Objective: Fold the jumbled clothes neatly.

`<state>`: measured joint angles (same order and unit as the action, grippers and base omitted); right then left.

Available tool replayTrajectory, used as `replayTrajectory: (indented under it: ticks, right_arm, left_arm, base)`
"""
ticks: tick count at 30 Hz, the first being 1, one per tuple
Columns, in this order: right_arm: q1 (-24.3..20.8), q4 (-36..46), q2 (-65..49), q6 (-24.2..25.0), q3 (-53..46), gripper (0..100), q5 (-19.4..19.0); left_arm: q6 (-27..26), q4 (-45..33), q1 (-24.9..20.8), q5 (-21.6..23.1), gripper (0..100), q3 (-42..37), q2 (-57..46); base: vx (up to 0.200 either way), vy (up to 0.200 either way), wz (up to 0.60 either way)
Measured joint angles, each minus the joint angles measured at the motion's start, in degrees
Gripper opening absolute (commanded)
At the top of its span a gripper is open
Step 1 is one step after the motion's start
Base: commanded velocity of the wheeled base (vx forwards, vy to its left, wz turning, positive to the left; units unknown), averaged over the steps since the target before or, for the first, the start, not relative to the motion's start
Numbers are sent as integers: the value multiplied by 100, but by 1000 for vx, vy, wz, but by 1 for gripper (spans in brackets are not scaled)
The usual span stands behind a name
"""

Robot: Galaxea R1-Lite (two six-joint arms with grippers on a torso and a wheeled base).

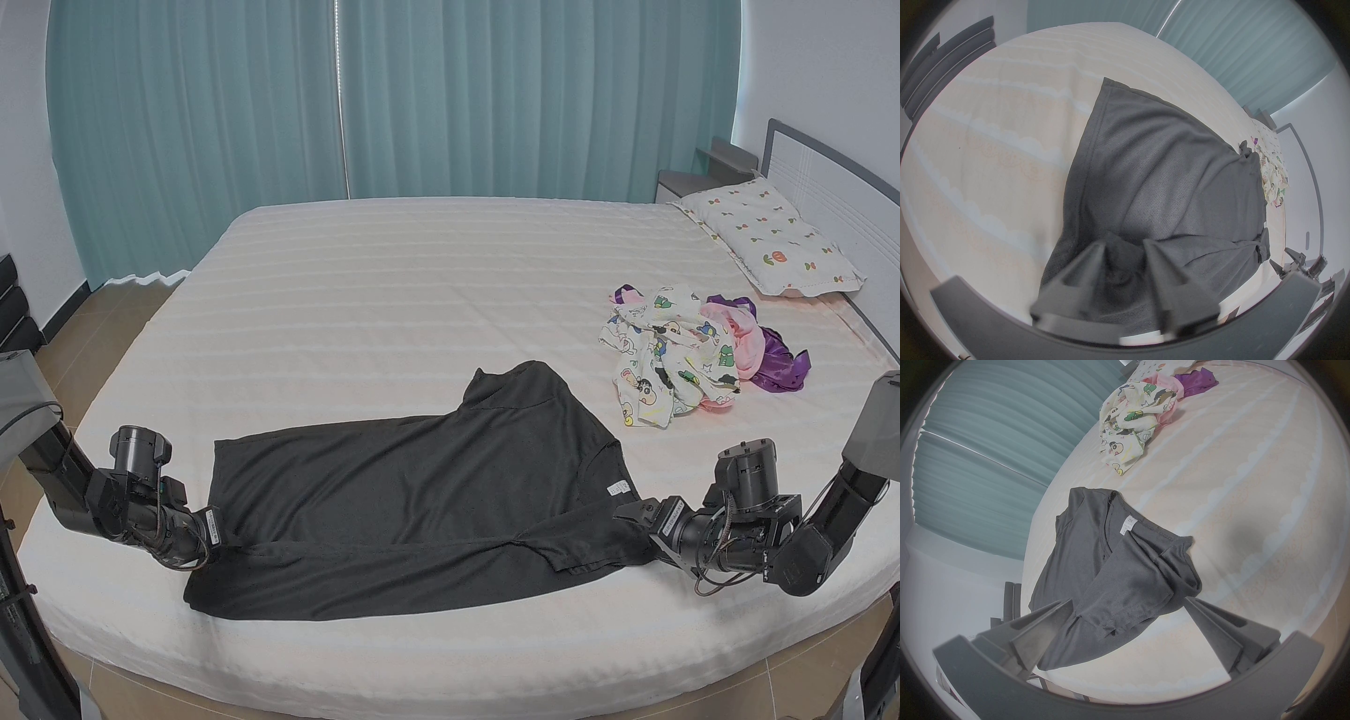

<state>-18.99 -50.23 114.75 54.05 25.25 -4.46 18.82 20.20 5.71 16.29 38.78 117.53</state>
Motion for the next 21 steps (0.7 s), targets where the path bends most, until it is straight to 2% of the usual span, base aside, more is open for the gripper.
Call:
replayTrajectory:
  ticks: [7, 14, 21]
  right_arm:
    - [59, -5, -28, -216, 82, 100, 0]
    - [227, 0, 52, -1100, 344, 100, -90]
    - [447, 4, 418, -1927, 918, 100, -724]
  left_arm:
    - [30, -12, 88, -6, 0, -22, -6]
    - [285, -1, 154, 24, 0, -171, -185]
    - [417, 22, 121, 71, 0, -306, -336]
  base:
    - [0, 0, 0]
    - [0, 0, 0]
    - [0, 0, 0]
